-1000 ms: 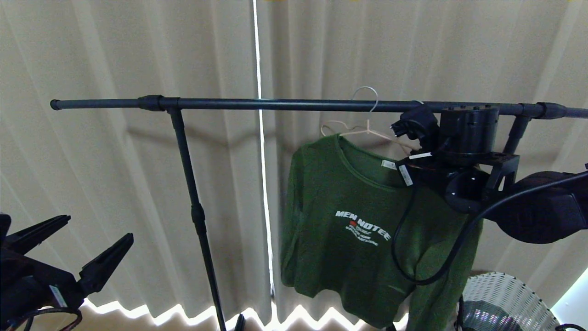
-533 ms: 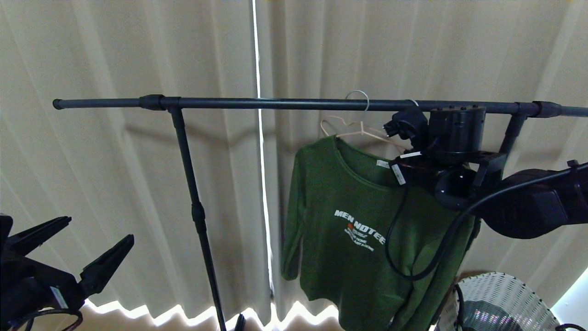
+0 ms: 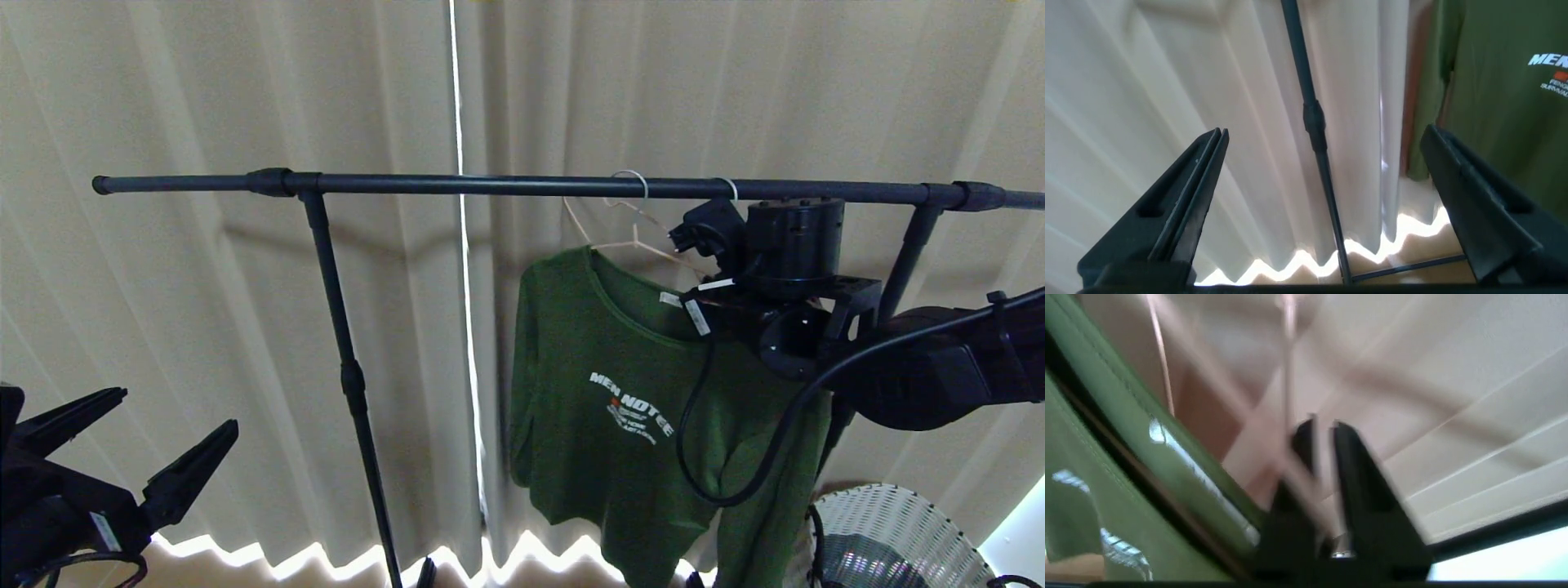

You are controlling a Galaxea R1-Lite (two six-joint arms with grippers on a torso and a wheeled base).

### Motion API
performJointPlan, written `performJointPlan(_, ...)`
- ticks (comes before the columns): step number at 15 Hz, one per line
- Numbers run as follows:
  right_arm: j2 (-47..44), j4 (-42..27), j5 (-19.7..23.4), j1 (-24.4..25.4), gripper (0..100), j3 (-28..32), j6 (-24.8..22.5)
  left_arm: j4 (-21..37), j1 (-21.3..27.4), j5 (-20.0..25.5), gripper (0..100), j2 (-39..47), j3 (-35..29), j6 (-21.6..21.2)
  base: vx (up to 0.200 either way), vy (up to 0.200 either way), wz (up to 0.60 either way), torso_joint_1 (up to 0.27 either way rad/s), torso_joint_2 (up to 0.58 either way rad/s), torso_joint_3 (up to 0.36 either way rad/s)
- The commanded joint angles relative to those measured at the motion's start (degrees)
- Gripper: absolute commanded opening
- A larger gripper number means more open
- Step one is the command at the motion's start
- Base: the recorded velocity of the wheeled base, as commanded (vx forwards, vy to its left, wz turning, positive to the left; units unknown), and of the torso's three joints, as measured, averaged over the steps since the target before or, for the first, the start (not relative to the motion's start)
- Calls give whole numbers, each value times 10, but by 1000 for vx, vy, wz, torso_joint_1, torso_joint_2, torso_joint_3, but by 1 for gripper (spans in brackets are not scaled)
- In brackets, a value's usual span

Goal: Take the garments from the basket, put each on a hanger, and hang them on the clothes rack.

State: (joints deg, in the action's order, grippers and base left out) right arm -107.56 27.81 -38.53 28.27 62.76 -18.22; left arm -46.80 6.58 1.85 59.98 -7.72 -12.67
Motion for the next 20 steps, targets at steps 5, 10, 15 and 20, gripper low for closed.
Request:
performJointPlan(5, 37, 8, 2, 3, 100, -32, 9, 0, 0, 0, 100, 1, -1, 0, 0, 0, 0, 0, 0, 0)
performJointPlan(10, 64, 8, 11, 8, 100, -56, 51, 0, -1, 0, 100, 2, 0, 0, 0, 0, 0, 0, 0, 0)
performJointPlan(15, 87, 8, 68, 8, 100, -79, 108, 0, -1, -1, 100, 10, 0, 0, 0, 0, 0, 0, 0, 0)
performJointPlan(20, 120, 9, 152, 5, 100, -108, 136, 0, -1, -1, 100, 21, 0, 0, 0, 0, 0, 0, 0, 0)
